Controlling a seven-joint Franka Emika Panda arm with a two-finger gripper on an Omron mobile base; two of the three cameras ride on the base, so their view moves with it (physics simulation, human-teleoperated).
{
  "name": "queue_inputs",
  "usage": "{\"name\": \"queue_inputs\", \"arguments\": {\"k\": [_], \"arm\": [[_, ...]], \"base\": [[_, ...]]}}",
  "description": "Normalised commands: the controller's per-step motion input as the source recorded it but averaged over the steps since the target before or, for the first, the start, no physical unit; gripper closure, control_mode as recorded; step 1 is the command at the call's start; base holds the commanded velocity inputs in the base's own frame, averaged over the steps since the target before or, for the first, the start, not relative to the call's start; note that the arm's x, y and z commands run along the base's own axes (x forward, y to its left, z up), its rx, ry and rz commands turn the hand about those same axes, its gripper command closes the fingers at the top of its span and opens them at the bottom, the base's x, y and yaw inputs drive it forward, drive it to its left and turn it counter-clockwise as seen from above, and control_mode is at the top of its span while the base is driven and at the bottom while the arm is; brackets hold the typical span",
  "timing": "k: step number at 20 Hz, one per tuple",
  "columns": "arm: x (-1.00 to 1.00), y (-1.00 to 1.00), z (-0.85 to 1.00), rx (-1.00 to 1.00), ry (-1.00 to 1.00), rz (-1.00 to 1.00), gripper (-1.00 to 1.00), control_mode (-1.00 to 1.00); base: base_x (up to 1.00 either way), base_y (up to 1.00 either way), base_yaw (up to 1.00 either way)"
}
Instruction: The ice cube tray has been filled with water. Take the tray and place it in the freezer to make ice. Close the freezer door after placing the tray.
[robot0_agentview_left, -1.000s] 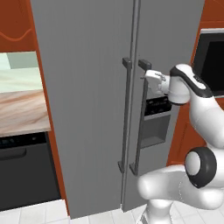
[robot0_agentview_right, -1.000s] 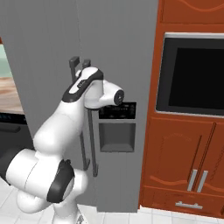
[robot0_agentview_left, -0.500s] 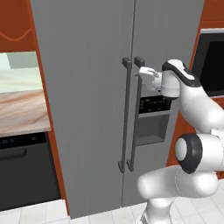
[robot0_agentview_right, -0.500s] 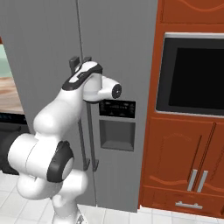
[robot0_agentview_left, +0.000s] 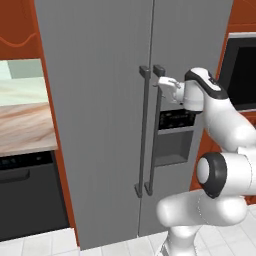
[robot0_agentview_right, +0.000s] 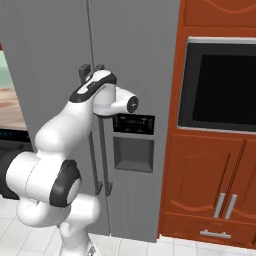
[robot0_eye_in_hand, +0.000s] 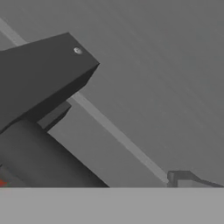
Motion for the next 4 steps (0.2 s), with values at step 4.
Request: {"name": "queue_inputs", "arguments": {"k": [4], "arm": [[0.24,0.25,0.0,-0.04,0.0,0.0,-1.0,-1.0]], "base": [[0.0,0.0,0.0]]}}
